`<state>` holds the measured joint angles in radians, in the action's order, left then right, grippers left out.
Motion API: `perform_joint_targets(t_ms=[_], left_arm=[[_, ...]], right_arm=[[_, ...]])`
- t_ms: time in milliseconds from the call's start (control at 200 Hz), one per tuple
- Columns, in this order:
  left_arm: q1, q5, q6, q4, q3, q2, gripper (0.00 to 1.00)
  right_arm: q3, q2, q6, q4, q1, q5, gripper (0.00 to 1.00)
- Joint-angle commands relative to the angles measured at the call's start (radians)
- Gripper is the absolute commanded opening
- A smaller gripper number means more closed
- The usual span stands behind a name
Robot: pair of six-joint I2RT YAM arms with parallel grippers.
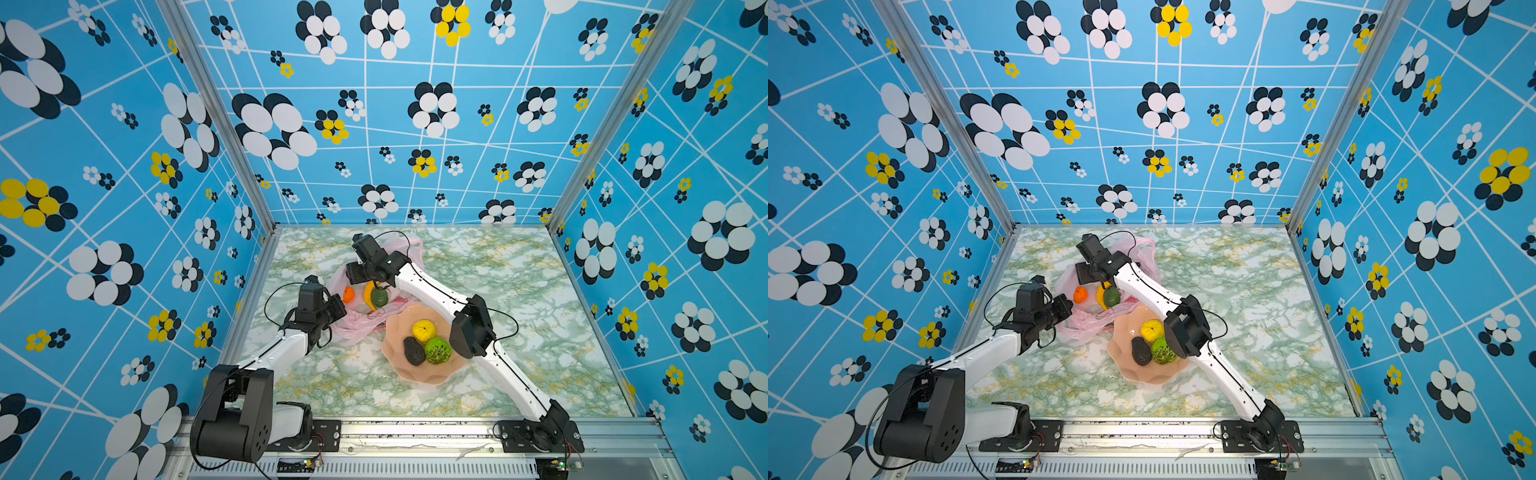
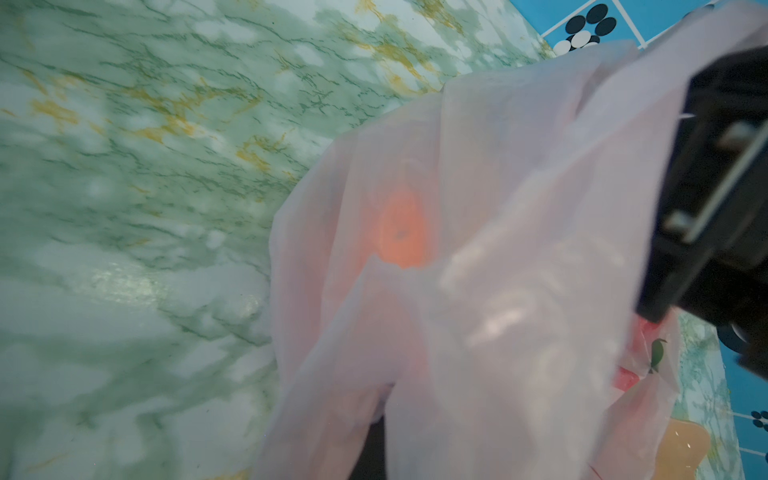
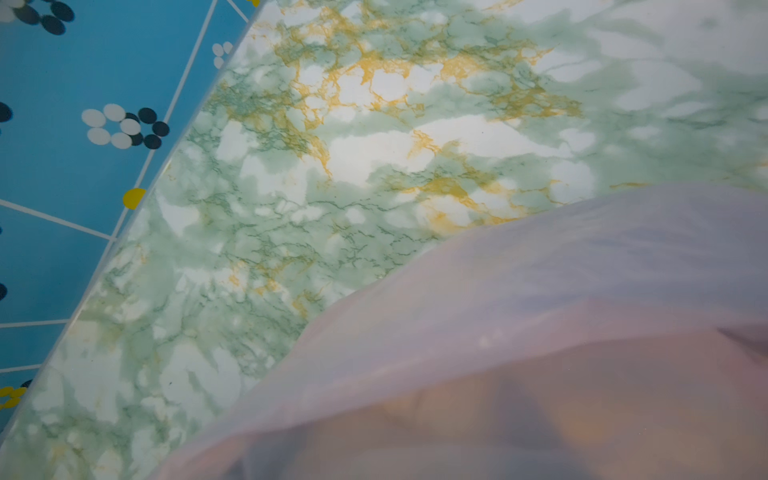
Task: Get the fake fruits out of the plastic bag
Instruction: 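Grasp the pale cream pear inside the bag with the right gripper, then lift the pale pear out and carry it over the peach plate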
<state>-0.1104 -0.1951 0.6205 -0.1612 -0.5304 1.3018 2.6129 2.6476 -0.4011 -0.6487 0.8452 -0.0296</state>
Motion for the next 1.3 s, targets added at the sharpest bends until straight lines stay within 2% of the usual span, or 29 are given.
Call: perform_joint_targets(t_ms=[0,255,425,640,960,1295], left_arm=[[0.005,-0.012,-0.007,0.012,-0.022,0.019,0.00],[0.005,-0.012,-0.009,0.011,-0.024,0.025,0.00],[0.005,-0.011,-0.011,0.012,-0.024,0.026,0.00],[0.005,-0.011,-0.011,0.013,-0.024,0.025,0.00],[0.005,-0.013,-0.010,0.010,-0.024,0.028,0.00],[0.005,-0.017,-0.010,0.008,-0.025,0.033,0.00]], right_arm=[[-0.045,-0.086,0.024,-0.038,0.015,0.017,0.63],[-0.170,-0.209,0.094,-0.101,0.057,-0.033,0.62],[-0.360,-0.348,0.139,-0.075,0.091,-0.083,0.62],[-0.624,-0.547,0.135,-0.003,0.100,-0.110,0.62],[-1.054,-0.842,0.145,0.037,0.099,-0.327,0.62],[-1.280,-0.979,0.108,-0.028,0.095,-0.465,0.62]])
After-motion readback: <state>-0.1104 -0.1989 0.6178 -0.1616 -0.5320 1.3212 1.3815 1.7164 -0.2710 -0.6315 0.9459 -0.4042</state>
